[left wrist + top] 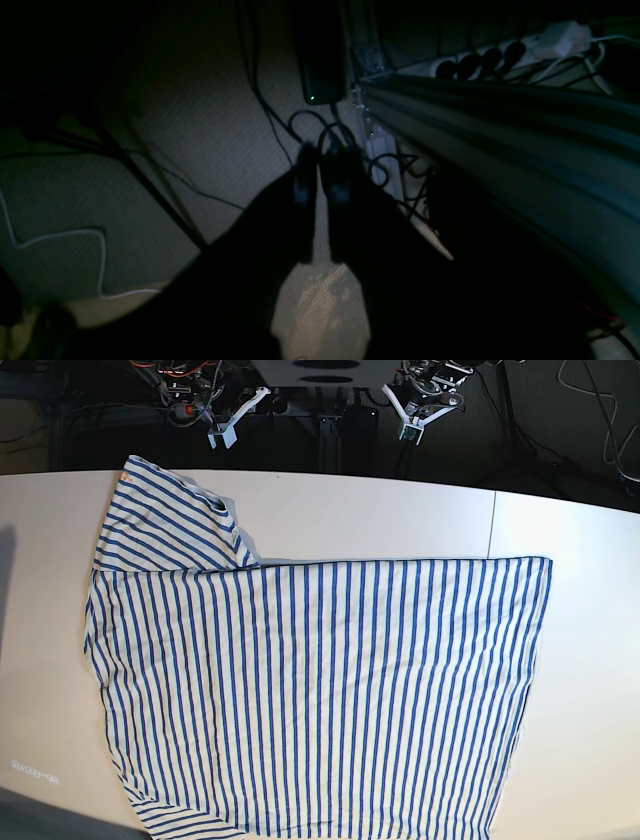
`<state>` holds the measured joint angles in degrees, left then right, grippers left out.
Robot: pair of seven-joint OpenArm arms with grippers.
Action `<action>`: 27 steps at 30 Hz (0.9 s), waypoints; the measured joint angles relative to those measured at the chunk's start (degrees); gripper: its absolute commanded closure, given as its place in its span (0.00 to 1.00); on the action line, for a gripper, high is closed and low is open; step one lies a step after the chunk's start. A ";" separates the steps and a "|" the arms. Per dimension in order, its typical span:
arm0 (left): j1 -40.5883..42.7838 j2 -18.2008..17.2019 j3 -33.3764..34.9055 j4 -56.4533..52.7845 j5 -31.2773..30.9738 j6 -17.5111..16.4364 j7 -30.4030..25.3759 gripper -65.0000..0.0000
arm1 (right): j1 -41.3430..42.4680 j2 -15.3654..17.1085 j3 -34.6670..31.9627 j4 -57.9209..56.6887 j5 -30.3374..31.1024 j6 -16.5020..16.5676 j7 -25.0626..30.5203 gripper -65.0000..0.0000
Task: Fold the T-shirt properly
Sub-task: 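Move both grippers from rest toward the shirt's shoulder corners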
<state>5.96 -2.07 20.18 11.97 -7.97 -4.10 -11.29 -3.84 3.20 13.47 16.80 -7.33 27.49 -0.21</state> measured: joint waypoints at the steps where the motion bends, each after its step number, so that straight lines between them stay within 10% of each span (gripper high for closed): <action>1: 0.04 0.00 0.00 0.00 0.00 0.04 0.90 0.89 | -0.02 0.00 0.00 0.26 0.00 -0.02 0.00 0.77; 7: 0.22 0.15 0.00 -0.02 0.07 8.72 6.16 0.89 | -0.02 0.00 0.00 0.83 0.02 -0.07 0.02 0.77; 14: -0.07 -0.02 0.00 -0.02 0.00 9.33 8.52 0.89 | -0.15 0.00 0.00 1.73 0.00 -0.07 0.00 0.77; 23: 6.21 -5.40 0.00 12.09 0.00 2.14 12.39 0.89 | -5.81 2.10 -0.15 8.83 3.67 0.50 -1.46 0.77; 27: 11.63 -9.05 -0.02 22.67 0.07 -7.23 13.53 0.89 | -11.65 4.22 -0.17 15.34 9.77 0.74 -3.08 0.77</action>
<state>17.58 -11.11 20.16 34.63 -7.90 -11.33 2.24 -15.49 7.42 13.30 32.14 2.44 28.23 -3.29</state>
